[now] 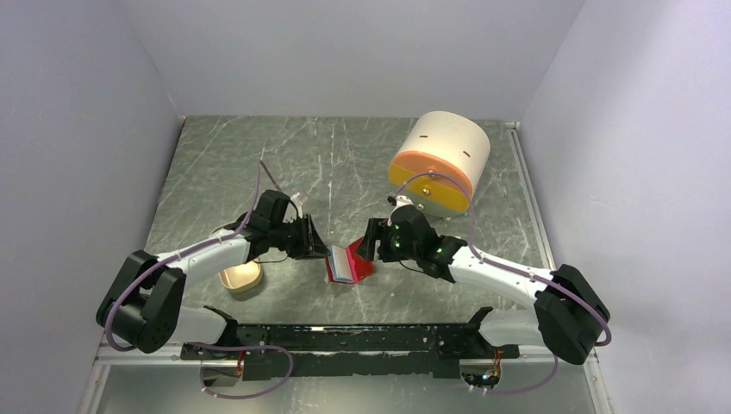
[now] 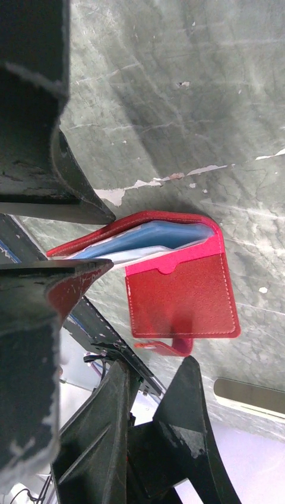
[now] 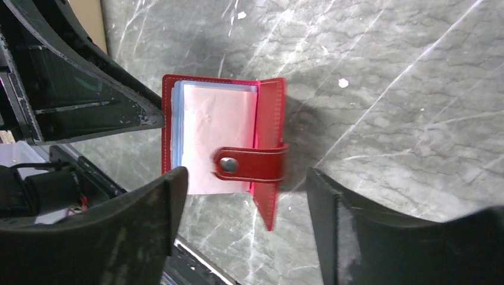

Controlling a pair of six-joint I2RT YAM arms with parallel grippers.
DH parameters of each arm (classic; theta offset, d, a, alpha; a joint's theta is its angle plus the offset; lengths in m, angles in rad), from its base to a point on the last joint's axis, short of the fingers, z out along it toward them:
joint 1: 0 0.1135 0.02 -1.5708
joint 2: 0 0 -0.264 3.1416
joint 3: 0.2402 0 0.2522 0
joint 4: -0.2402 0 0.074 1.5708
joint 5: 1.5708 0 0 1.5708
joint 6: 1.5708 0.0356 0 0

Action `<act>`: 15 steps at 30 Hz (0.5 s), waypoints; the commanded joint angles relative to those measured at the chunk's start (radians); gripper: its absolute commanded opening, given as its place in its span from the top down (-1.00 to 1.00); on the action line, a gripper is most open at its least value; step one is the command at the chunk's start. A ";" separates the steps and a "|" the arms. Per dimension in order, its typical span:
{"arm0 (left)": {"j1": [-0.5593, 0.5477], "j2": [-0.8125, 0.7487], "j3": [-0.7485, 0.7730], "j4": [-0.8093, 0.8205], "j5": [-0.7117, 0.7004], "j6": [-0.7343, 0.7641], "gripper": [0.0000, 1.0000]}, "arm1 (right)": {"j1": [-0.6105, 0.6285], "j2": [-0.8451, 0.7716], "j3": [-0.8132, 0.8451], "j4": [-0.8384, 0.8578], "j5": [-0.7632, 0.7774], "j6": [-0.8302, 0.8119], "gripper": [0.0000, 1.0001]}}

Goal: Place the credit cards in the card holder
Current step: Open the card holder at the center of the board.

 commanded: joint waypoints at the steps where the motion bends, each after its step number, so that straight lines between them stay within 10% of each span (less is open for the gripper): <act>1: -0.002 -0.004 -0.007 0.040 0.031 0.000 0.31 | -0.008 -0.018 0.003 -0.036 0.052 -0.034 -0.72; 15: -0.002 0.021 -0.022 0.123 0.088 -0.014 0.35 | -0.003 0.044 -0.075 0.169 -0.133 -0.048 -0.79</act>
